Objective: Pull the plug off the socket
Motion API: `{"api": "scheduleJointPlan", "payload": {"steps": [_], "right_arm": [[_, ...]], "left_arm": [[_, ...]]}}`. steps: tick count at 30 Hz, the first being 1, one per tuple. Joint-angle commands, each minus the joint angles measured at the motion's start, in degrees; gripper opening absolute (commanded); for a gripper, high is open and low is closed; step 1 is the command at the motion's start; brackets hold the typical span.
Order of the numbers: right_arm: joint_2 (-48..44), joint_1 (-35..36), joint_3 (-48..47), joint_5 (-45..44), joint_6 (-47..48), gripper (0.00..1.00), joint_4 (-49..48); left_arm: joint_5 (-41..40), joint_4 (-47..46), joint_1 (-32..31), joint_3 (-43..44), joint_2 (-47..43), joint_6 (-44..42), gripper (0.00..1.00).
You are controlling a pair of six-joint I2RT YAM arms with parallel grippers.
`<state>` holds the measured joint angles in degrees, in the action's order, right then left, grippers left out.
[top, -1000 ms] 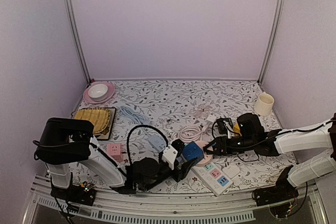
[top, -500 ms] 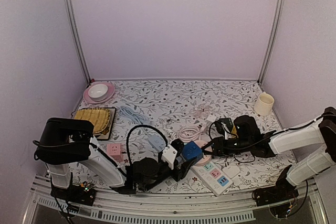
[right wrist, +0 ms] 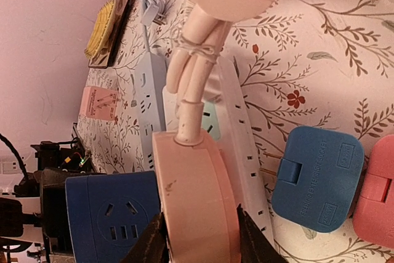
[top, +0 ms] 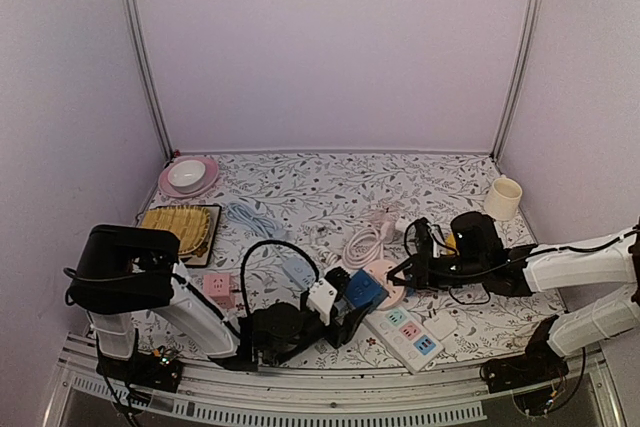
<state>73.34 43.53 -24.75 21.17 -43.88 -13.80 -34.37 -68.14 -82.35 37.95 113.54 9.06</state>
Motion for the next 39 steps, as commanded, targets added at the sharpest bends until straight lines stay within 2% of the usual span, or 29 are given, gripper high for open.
{"api": "scheduleJointPlan", "payload": {"steps": [1,4,8,26,28,31,37,39], "right_arm": [[-4.45,3.20,-5.94,-0.41,3.65,0.04,4.17],[-4.94,4.43,-8.43,-1.91,5.65,0.04,8.41],[-4.97,6.28,-10.45,-4.74,7.68,0.04,12.21],[-4.82,10.21,-13.55,-13.17,12.28,0.03,18.68],[-4.26,10.51,-14.15,-13.44,12.47,0.03,18.69],[-3.62,10.84,-14.58,-14.23,12.91,0.03,18.65],[-5.13,12.51,-14.34,-19.06,13.67,0.03,18.72],[-6.18,12.99,-13.92,-21.34,14.03,0.03,18.74]], "left_arm": [[1.17,3.62,0.05,-0.34,1.51,-1.02,0.70],[1.24,3.58,-0.07,-0.34,1.51,-1.11,0.76],[1.51,3.50,-0.06,-0.32,1.60,-1.24,0.80],[1.62,1.87,-0.36,-1.11,1.29,-1.74,0.77],[1.49,1.82,-0.35,-1.26,1.29,-1.63,0.73],[1.45,1.49,-0.39,-1.51,1.12,-1.59,0.61],[1.71,0.21,-0.43,-2.32,0.94,-1.84,0.30],[1.74,-0.88,-0.40,-2.97,0.72,-1.98,0.24]]}}
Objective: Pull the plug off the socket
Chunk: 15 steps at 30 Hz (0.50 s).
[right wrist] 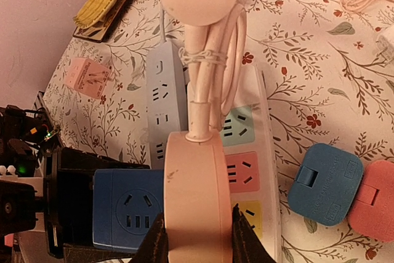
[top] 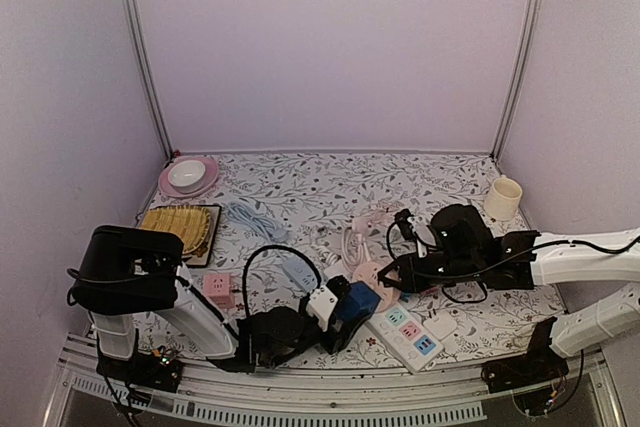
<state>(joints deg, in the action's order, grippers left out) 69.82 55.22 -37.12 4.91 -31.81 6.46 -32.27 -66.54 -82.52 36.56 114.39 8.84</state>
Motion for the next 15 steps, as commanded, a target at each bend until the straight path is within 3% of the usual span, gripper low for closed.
{"api": "scheduleJointPlan", "payload": {"steps": [1,8,15], "right_arm": [[-3.32,1.62,-1.22,-6.71,2.33,0.03,-1.49],[-9.63,2.57,1.30,-24.17,3.25,0.03,3.88],[-12.59,2.81,3.47,-25.35,3.06,0.03,3.17]], "left_arm": [[-0.46,-2.92,-0.27,-1.90,-0.20,-1.65,0.22],[-0.69,-6.63,-0.35,-3.84,-0.62,-2.16,0.18],[-0.86,-8.76,-0.39,-4.83,-0.66,-2.18,0.17]]}}
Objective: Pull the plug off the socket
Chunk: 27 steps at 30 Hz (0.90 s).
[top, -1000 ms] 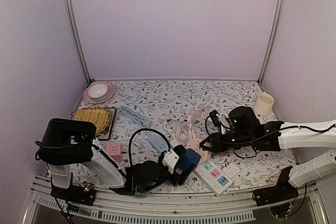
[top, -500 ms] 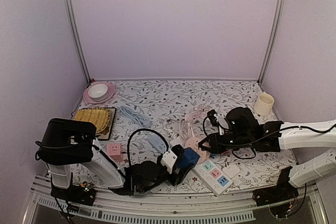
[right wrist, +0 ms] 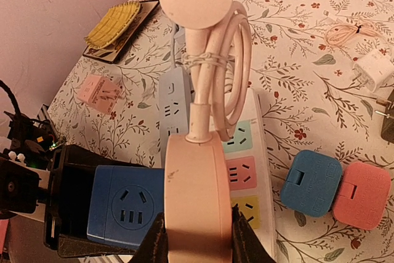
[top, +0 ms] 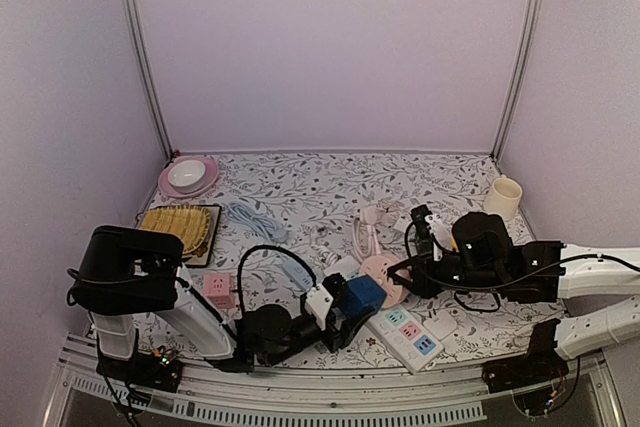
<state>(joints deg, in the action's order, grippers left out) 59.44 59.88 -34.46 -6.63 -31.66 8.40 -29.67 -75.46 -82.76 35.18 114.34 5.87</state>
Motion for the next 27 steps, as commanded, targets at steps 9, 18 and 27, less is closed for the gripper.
{"api": "scheduleJointPlan", "payload": {"steps": [9,18,27], "right_arm": [[6.05,5.69,-4.16,-15.87,2.81,0.03,-1.47],[14.93,10.98,-10.67,-23.29,3.40,0.03,2.10],[13.44,3.99,-9.87,-17.23,3.74,0.03,2.76]], "left_arm": [[-3.58,0.06,-0.29,-3.35,-0.49,0.57,0.17],[-4.43,-1.47,-0.51,-4.51,-0.94,0.59,0.17],[-4.71,-2.99,-0.73,-5.38,-1.03,0.37,0.18]]}}
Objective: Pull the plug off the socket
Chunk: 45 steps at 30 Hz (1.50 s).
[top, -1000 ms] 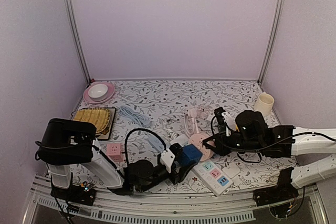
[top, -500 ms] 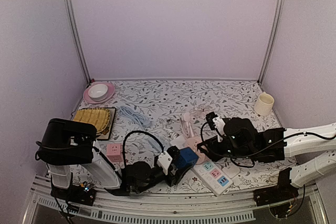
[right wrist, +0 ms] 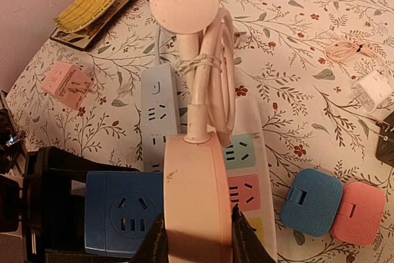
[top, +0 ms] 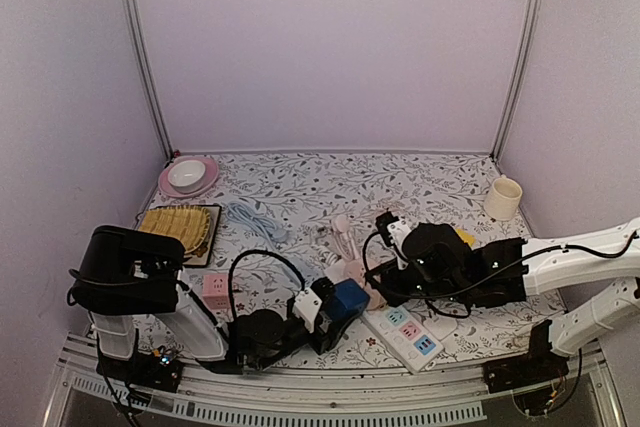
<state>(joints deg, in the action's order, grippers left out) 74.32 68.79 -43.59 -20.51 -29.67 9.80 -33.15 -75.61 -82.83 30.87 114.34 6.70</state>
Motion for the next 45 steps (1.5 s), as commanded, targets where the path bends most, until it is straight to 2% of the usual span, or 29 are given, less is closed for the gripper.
{"api": "scheduleJointPlan", "payload": {"steps": [1,9,17,21,31,45], "right_arm": [[-1.50,-5.81,-0.57,-2.49,1.80,0.03,1.29],[-3.76,-12.87,3.02,6.22,1.77,0.03,-1.98],[-5.81,-13.36,4.10,8.25,1.54,0.03,-3.27],[-4.94,-13.85,1.59,9.38,3.06,0.03,-4.08],[9.33,-20.10,-12.11,20.14,7.08,0.03,-6.97],[33.90,-32.57,-27.78,39.82,2.48,0.04,-11.51]], "left_arm": [[-1.33,-2.95,-0.62,-1.12,-1.05,-0.52,0.18],[-1.65,-3.60,-0.70,-1.49,-1.08,-0.55,0.18],[-1.58,-3.32,-0.76,-1.16,-0.90,-0.59,0.18],[-1.57,-2.46,-0.75,-0.75,-0.88,-0.48,0.18],[-1.92,-2.16,-0.76,-0.62,-0.87,-0.37,0.20],[-2.09,-2.84,-0.74,-1.25,-0.99,-0.20,0.21]]}}
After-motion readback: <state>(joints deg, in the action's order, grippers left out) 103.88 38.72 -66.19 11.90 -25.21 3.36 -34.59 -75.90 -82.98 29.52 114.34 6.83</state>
